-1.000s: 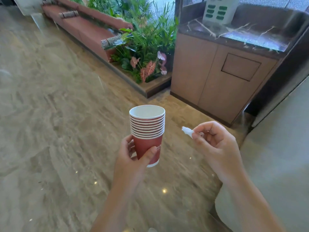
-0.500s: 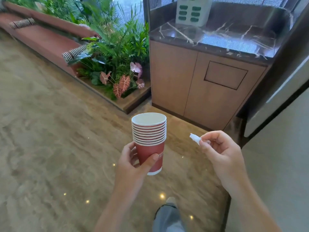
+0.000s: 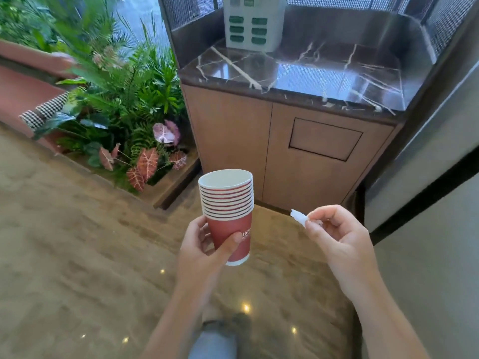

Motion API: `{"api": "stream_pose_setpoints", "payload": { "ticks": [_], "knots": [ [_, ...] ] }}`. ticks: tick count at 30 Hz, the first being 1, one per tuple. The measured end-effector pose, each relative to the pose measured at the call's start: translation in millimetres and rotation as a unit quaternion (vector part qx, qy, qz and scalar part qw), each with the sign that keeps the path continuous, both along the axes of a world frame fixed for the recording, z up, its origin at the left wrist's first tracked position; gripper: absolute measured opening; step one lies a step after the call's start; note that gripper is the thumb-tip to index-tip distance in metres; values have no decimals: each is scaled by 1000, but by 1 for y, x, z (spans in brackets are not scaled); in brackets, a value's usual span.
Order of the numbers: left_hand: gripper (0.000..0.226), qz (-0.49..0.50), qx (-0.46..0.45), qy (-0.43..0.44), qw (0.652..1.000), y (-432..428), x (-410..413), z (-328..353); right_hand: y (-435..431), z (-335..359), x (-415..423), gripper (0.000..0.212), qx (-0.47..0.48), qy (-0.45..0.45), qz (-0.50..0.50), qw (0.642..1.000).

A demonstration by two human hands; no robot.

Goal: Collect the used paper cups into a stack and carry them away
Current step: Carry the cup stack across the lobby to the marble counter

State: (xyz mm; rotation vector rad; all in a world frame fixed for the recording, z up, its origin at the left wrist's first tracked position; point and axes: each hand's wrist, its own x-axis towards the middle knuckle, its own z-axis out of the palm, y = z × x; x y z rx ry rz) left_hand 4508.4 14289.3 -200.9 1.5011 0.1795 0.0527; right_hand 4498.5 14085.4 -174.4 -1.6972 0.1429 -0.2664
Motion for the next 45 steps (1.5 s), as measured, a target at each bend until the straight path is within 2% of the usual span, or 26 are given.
{"api": "stream_pose_setpoints", "payload": {
  "ticks": [10, 16, 21, 25, 28, 35, 37, 39, 41, 43, 45],
  "knots": [
    [52, -68, -7, 0, 998, -1, 204, -22, 3, -13, 180, 23, -21, 8, -76, 997],
    [64, -73, -5, -30, 997, 19, 347, 7, 27, 21, 311, 22, -36, -37, -82, 995],
    [68, -88, -15, -40, 995, 13, 432, 12, 26, 22, 379, 21, -34, -36, -96, 994],
    [51, -125, -8, -25, 992, -10, 473, -2, 5, 11, 416, 22, -33, -17, -141, 989],
    [47, -148, -12, -19, 989, -30, 504, -10, -14, 6, 446, 21, -30, -17, -158, 987],
    [50, -187, -11, -31, 982, -89, 603, -8, -72, -2, 535, 22, -25, -42, -180, 982],
    [61, -187, -8, -35, 982, -110, 633, -4, -91, -1, 563, 25, -20, -44, -184, 982],
    [68, -192, 6, -36, 981, -132, 662, 0, -112, 2, 591, 18, -13, -46, -193, 980],
    [61, -196, 9, -36, 980, -153, 690, 0, -132, 3, 615, 13, -5, -49, -197, 979],
    [49, -197, 20, -50, 979, -175, 719, -4, -152, 1, 640, 15, -7, -54, -201, 978],
    [46, -196, 22, -63, 978, -196, 746, -10, -170, -2, 662, 18, -7, -50, -208, 977]
  ]
}}
